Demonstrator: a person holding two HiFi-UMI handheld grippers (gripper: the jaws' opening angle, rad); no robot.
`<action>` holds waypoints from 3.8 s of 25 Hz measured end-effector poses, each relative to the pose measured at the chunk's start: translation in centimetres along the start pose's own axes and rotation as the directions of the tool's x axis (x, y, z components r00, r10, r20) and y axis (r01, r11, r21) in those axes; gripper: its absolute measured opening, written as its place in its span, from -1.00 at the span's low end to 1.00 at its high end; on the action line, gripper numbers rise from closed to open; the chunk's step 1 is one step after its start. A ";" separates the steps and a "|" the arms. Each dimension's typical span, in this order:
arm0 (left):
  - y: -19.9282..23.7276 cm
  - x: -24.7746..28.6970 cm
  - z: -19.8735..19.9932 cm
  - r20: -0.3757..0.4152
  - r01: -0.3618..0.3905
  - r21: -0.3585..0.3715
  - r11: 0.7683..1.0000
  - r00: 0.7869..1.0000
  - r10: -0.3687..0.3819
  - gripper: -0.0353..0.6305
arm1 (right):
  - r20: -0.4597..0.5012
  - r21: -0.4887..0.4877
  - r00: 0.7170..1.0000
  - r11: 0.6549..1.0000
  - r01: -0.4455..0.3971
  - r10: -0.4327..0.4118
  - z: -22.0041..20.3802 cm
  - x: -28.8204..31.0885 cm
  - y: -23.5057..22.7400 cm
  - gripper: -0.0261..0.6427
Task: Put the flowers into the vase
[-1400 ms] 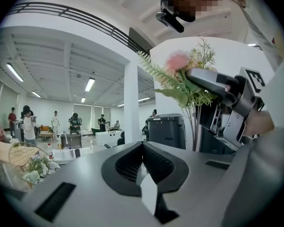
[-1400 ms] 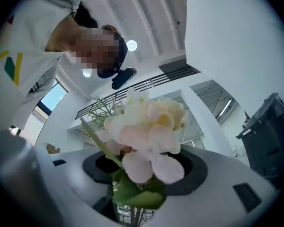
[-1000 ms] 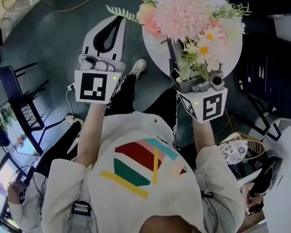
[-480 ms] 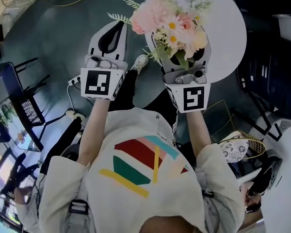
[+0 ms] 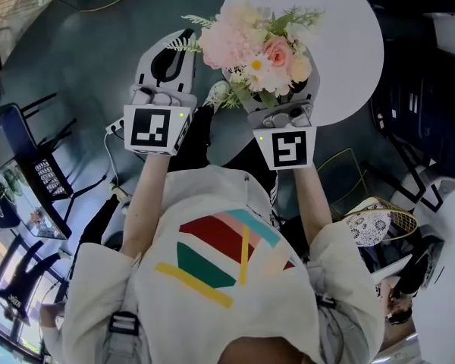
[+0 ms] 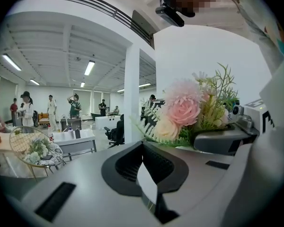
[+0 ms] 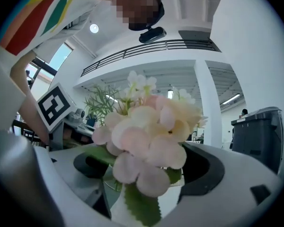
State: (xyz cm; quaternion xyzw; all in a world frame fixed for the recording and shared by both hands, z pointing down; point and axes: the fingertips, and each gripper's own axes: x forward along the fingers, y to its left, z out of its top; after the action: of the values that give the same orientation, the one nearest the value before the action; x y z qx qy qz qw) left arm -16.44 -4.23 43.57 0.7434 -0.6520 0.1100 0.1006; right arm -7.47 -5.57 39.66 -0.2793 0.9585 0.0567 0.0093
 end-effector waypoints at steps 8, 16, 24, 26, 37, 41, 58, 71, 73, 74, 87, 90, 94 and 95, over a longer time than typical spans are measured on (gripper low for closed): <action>1.4 0.1 0.1 -0.005 -0.023 0.000 1.000 1.000 0.023 -0.88 | -0.123 0.052 0.991 0.998 -0.041 0.047 -3.4 -0.4 0.0 0.41; 2.0 -0.2 -0.7 -0.021 -0.050 0.004 0.999 0.999 0.050 -0.88 | -0.155 0.071 0.986 0.997 -0.044 0.054 -5.3 -0.7 0.0 0.41; 2.4 -0.3 -0.7 -0.009 -0.063 -0.001 0.998 0.998 0.063 -0.88 | -0.250 0.114 0.957 0.986 -0.123 0.148 -9.2 -1.3 2.2 0.41; 2.7 -0.7 -0.6 -0.002 -0.063 0.001 0.998 0.998 0.063 -0.88 | -0.261 0.116 0.954 0.986 -0.123 0.150 -9.5 -1.4 2.8 0.41; 2.2 -1.8 0.6 0.046 -0.058 -0.006 0.998 0.997 0.058 -0.88 | -0.354 0.194 0.924 0.978 -0.080 0.146 -11.3 -4.0 3.4 0.41; 3.2 -3.7 2.2 0.076 -0.101 -0.008 0.995 0.992 0.101 -0.88 | -0.379 0.233 0.914 0.971 -0.054 0.142 -10.2 -6.1 3.8 0.41; 3.1 -9.2 19.6 0.445 -0.276 0.055 0.960 0.867 0.224 -0.88 | -0.158 0.275 0.983 0.951 0.138 -0.097 7.1 -12.2 -6.3 0.39; -4.4 -9.7 24.7 0.529 -0.160 0.177 0.971 0.848 0.043 -0.88 | 0.093 0.109 0.918 0.920 0.376 -0.386 21.4 -10.4 -7.2 -0.88; -4.3 -9.9 25.0 0.540 -0.153 0.165 0.974 0.841 0.041 -0.88 | 0.060 0.118 0.927 0.924 0.363 -0.371 20.7 -10.1 -5.8 -0.88; -4.3 -9.9 25.0 0.543 -0.149 0.161 0.976 0.839 0.039 -0.88 | 0.043 0.118 0.930 0.927 0.357 -0.364 20.4 -10.1 -5.1 -0.88; -7.3 -7.1 24.0 0.515 0.000 0.173 0.985 0.853 -0.090 -0.88 | -0.032 0.049 0.913 0.911 0.409 -0.408 19.0 -12.1 -4.8 -0.89; -8.0 -6.2 23.7 0.504 0.034 0.141 0.989 0.858 -0.101 -0.88 | -0.053 0.033 0.906 0.906 0.422 -0.420 18.4 -12.8 -5.2 -0.89; -9.4 -5.9 23.9 0.508 0.046 0.147 0.988 0.853 -0.115 -0.88 | -0.066 0.034 0.904 0.904 0.426 -0.423 18.0 -13.5 -6.0 -0.89; -9.8 -5.9 24.0 0.510 0.047 0.151 0.987 0.852 -0.118 -0.88 | -0.067 0.035 0.904 0.904 0.425 -0.423 17.9 -13.7 -6.3 -0.89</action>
State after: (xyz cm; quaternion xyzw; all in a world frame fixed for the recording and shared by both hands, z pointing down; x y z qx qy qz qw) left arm -6.72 -4.44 18.83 0.7779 -0.6136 -0.0551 -0.1236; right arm 7.18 -1.52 21.89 -0.4822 0.8758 0.0217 0.0007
